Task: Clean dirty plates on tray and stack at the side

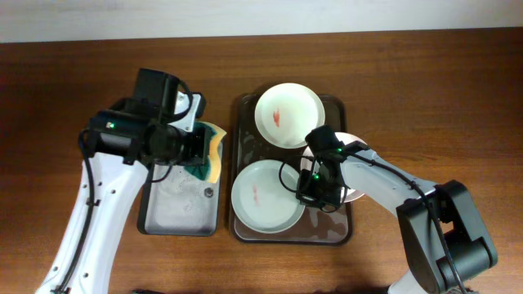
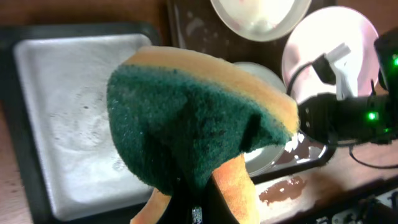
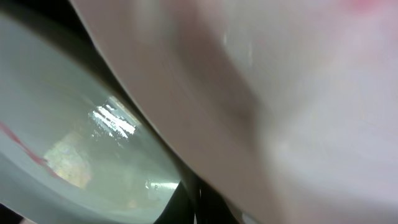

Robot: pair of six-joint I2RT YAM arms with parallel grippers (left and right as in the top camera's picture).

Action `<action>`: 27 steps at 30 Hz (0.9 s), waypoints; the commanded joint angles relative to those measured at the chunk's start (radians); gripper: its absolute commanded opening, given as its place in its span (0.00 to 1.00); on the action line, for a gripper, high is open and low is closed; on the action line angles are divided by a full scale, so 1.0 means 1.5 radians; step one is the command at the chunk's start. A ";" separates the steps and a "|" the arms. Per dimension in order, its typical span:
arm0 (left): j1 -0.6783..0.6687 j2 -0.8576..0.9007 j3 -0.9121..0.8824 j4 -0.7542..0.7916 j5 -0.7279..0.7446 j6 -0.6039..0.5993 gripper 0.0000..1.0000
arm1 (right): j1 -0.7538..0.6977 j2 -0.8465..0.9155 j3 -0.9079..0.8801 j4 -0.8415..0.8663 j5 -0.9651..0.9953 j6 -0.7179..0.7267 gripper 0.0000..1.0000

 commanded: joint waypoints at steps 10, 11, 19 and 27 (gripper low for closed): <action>-0.224 0.189 -0.399 0.644 0.051 -0.289 0.00 | -0.004 -0.010 -0.005 -0.019 0.129 0.021 0.04; -0.227 0.223 -0.399 0.681 0.084 -0.289 0.00 | -0.004 -0.010 -0.005 -0.020 0.129 0.021 0.04; -0.166 0.280 -0.259 0.418 -0.245 -0.240 0.00 | -0.004 -0.010 -0.005 -0.037 0.131 0.008 0.04; -0.250 0.356 -0.241 0.560 0.142 -0.252 0.00 | -0.004 -0.010 -0.005 -0.019 0.131 -0.083 0.04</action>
